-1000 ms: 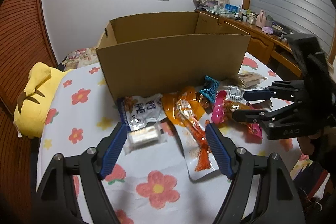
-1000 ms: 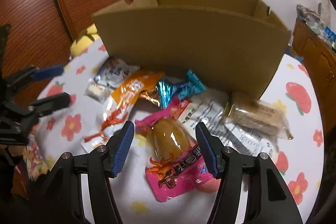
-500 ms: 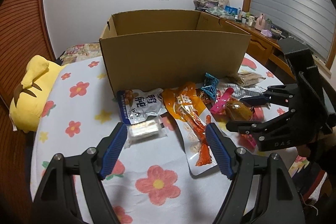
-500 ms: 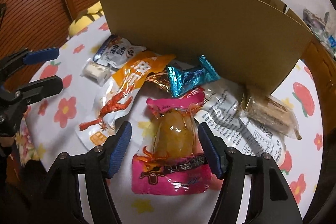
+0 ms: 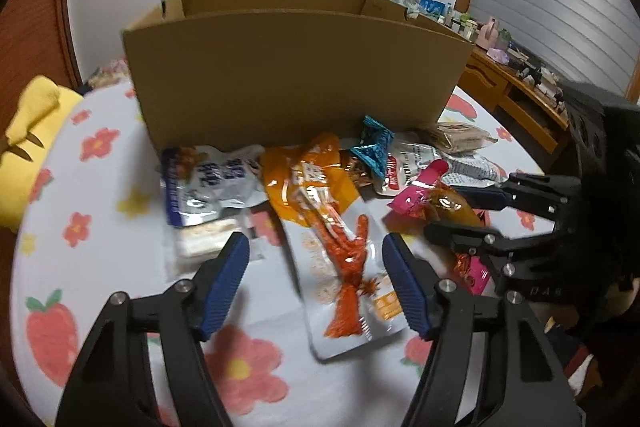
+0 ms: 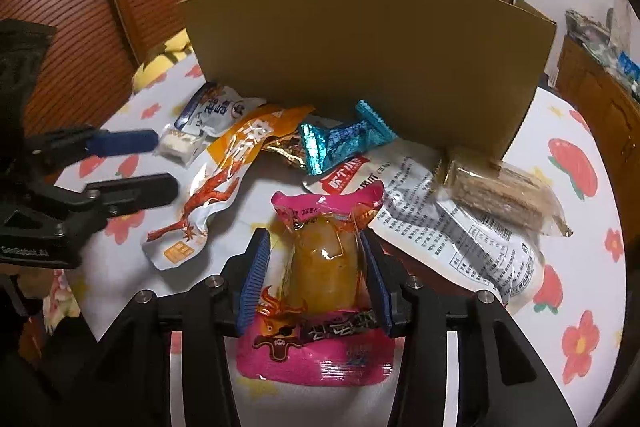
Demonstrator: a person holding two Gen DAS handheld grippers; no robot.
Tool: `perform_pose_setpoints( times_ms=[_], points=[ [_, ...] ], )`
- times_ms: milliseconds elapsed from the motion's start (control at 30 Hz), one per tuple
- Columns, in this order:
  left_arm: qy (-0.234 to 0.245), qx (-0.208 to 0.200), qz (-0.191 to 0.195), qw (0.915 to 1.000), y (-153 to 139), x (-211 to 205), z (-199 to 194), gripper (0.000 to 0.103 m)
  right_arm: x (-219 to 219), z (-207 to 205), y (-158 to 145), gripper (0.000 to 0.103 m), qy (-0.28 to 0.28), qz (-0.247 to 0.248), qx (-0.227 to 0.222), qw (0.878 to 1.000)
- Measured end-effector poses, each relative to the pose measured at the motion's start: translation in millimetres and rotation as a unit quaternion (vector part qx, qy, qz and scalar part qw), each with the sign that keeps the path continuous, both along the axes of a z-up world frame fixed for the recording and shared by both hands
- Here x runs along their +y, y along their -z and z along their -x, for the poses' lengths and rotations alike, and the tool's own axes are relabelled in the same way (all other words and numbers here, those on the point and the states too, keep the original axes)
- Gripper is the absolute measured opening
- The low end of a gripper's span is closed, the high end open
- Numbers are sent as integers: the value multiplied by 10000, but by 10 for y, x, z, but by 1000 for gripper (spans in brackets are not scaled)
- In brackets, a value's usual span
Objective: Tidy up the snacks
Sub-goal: 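Move left gripper to the orange chicken-feet packet while right gripper grasps the pink-wrapped snack, then close the left gripper on the orange chicken-feet packet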
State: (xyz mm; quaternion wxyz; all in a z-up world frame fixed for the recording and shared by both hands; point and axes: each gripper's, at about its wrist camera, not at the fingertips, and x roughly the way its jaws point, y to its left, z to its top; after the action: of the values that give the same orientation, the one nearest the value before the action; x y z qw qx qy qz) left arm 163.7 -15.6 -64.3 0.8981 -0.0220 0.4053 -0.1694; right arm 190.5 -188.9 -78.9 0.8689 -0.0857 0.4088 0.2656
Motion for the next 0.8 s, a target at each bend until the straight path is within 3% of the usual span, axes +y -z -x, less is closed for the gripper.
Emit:
perform_pose_setpoints(
  times_ms=[100,233,633,800],
  points=[
    [-2,165,126,9998,27,-56,-82,69,-7,16,6,47,1,-64,-67,10000],
    [-17,192,8,9998,43,-153,-159,69,22,3,75,54,-6,37,-157,9999],
    [-172,525,-173,9983,242,-262,-423,71,-62,-16,90,54,58,-194,-97,9997],
    [-101,401,-525,9978,258,-324,-402,68,-61,-13,95,54,62,-212,-118,9997]
  ],
)
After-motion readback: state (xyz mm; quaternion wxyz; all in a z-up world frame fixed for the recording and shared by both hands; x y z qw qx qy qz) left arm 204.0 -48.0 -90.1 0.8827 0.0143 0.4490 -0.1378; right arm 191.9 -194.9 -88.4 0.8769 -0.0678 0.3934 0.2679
